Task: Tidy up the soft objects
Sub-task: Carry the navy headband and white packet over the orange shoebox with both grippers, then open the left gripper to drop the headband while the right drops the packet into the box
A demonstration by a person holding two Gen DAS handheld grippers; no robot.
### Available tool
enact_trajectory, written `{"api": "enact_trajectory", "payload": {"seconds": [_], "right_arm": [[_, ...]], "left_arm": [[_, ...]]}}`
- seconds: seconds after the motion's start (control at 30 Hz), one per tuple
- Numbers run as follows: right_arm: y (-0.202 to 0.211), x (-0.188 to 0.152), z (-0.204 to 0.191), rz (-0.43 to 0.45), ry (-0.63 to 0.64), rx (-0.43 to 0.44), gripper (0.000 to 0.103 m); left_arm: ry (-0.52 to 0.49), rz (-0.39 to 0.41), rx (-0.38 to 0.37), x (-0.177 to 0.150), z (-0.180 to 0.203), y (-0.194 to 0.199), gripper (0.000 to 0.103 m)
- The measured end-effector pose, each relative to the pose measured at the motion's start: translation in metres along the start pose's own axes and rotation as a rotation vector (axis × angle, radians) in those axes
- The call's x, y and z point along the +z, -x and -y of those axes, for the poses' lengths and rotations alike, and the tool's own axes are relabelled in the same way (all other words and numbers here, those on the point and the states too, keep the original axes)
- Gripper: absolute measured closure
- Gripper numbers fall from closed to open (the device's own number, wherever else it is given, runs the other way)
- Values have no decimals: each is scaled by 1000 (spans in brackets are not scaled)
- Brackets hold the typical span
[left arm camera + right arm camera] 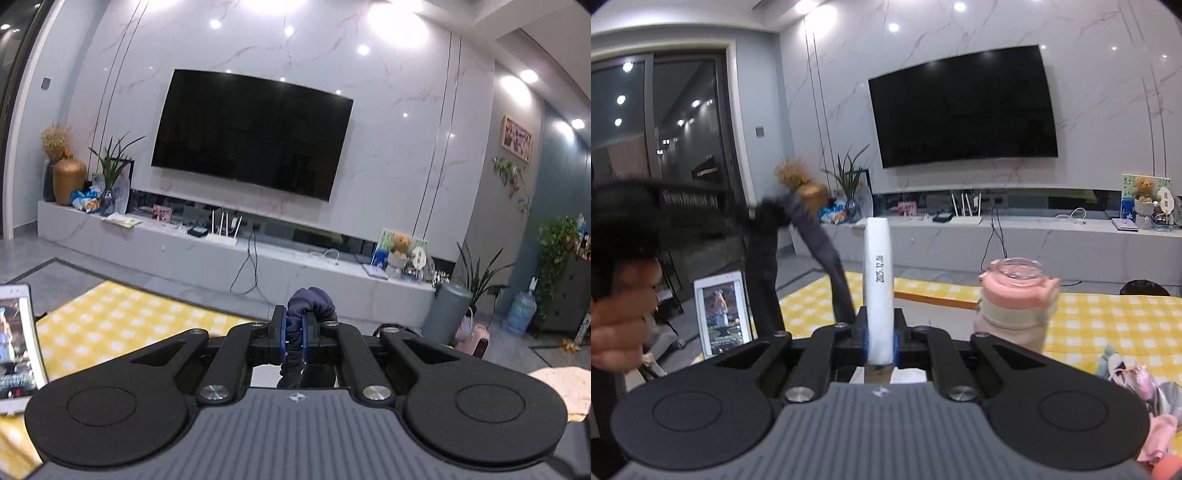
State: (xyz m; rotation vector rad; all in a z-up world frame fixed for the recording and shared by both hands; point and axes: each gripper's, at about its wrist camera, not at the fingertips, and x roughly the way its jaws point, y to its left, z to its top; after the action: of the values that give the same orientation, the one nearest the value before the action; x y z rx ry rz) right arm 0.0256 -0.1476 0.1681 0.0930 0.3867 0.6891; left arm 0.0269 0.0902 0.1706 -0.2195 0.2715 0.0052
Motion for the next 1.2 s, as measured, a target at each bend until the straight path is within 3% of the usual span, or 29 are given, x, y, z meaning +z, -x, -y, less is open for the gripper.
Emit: {"api": "enact_trajectory", "payload": {"seconds": [0.17, 0.37, 0.5, 0.6, 0.73, 0.83, 0.93, 1.07, 1.13, 1.2], "right_arm": [[-47, 4, -3, -75, 47, -10, 94], [-111, -7, -2, -209, 78, -47, 94], [-136, -20, 5, -286, 85, -67, 94], [-147, -31, 11, -316, 79, -68, 94], [-149, -50, 11, -328, 66, -78, 94], [-151, -58, 3, -341, 119, -81, 94], [-158, -59, 5, -354, 103, -86, 94], [-162, -59, 2, -371, 101, -106, 94], [-165, -59, 3, -376, 104, -102, 94], [-167, -61, 0, -386, 118, -109, 94]], "left_arm": [[-27, -23, -14, -9, -10, -27, 95], [-70, -160, 18, -43, -30, -68, 95], [-74, -294, 42, -71, -39, -96, 95], [-102, -374, 106, -84, -44, -105, 95], [-213, -434, 189, -95, -39, -108, 94], [-162, -532, 155, -101, -47, -114, 94], [-92, -581, 94, -107, -56, -113, 90], [6, -562, 81, -110, -73, -108, 68], [49, -546, 30, -111, -79, -105, 60], [93, -517, -30, -107, -83, -105, 37]]}}
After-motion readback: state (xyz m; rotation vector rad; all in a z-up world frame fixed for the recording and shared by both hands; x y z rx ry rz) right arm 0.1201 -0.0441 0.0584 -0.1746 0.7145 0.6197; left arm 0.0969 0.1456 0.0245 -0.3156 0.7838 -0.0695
